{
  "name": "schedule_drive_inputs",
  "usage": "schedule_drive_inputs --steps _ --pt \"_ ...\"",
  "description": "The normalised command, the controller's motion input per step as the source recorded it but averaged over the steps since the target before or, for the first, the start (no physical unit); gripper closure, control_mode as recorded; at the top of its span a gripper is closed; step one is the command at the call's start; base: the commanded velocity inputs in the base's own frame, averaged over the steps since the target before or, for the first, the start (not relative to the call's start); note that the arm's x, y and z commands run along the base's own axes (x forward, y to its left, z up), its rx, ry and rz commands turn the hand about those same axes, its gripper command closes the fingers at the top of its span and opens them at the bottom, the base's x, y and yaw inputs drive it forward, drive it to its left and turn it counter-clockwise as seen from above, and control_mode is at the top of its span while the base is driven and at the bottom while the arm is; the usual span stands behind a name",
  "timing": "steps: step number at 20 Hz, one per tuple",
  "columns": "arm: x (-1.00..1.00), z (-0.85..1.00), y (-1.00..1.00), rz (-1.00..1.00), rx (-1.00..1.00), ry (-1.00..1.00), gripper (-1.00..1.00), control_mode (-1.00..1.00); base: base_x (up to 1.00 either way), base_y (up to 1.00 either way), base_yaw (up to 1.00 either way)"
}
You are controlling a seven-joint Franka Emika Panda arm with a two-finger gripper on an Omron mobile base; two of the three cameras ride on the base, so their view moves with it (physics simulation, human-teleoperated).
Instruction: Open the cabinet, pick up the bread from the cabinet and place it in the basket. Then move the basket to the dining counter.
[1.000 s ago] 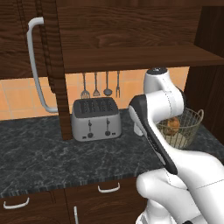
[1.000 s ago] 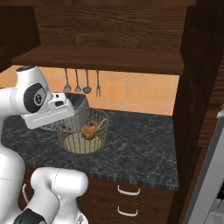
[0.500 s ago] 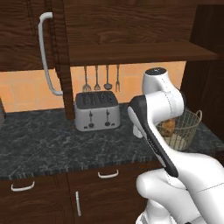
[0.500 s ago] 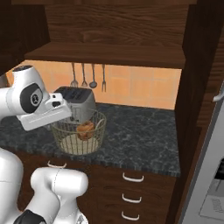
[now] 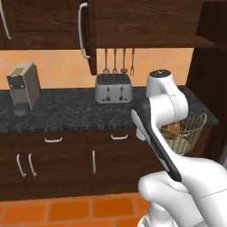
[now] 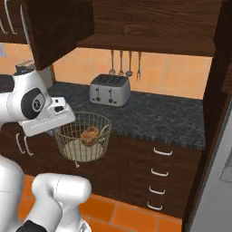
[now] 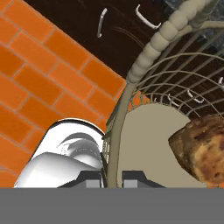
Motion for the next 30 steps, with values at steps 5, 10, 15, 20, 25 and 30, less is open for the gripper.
schedule_drive_inputs --steps 5,10,15,20,25,30 --pt "0.0 0.0 0.0 0.0 0.0 0.0 1.0 1.0 -0.65 0.54 0.71" --pt "0.0 0.0 0.0 0.0 0.0 0.0 1.0 1.0 -0.27 0.57 0.92" --pt "0.0 0.0 0.0 0.0 0.0 0.0 1.0 1.0 -0.1 0.38 1.0" --pt "0.0 0.0 0.0 0.0 0.0 0.0 1.0 1.0 -0.17 0.5 0.99" --pt "0.0 0.0 0.0 0.0 0.0 0.0 1.0 1.0 -0.16 0.53 0.98" --pt "0.0 0.0 0.0 0.0 0.0 0.0 1.0 1.0 -0.01 0.3 0.96"
